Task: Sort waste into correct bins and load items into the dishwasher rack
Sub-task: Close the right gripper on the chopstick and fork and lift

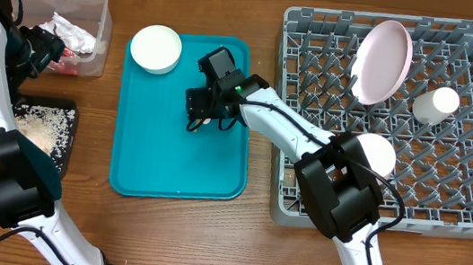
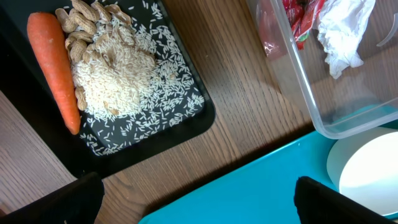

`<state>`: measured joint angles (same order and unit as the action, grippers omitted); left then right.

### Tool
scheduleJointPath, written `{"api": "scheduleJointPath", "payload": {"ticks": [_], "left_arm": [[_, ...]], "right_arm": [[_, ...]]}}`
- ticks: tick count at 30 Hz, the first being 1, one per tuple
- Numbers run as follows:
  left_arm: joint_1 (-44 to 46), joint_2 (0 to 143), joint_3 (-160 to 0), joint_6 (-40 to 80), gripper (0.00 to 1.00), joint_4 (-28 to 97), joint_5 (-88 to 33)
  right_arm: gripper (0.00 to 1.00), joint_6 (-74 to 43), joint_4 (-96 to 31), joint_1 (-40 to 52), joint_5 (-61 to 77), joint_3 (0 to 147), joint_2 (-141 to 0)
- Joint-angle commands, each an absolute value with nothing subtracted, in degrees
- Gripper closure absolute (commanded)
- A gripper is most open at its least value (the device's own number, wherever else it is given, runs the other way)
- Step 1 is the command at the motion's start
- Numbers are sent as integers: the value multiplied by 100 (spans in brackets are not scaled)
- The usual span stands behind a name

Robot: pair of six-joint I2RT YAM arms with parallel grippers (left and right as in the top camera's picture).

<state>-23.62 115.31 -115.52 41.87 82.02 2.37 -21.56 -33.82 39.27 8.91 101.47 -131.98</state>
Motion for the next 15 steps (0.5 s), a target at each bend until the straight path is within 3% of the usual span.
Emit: {"api": "scheduleJointPath", "payload": {"ticks": [1, 6, 15], "left_arm": [[-2322, 11550, -11544, 4244, 0, 8200, 301], [-2322, 11550, -11544, 4244, 0, 8200, 301], [-2318, 11550, -11544, 4244, 0, 8200, 301]], "right_arm": [[23, -2099, -3378, 4029, 1343, 10322, -13273], [20, -2106, -3398, 4038, 1256, 10335, -13089], [18, -2150, -3760, 3721, -82, 10418, -12503]]}}
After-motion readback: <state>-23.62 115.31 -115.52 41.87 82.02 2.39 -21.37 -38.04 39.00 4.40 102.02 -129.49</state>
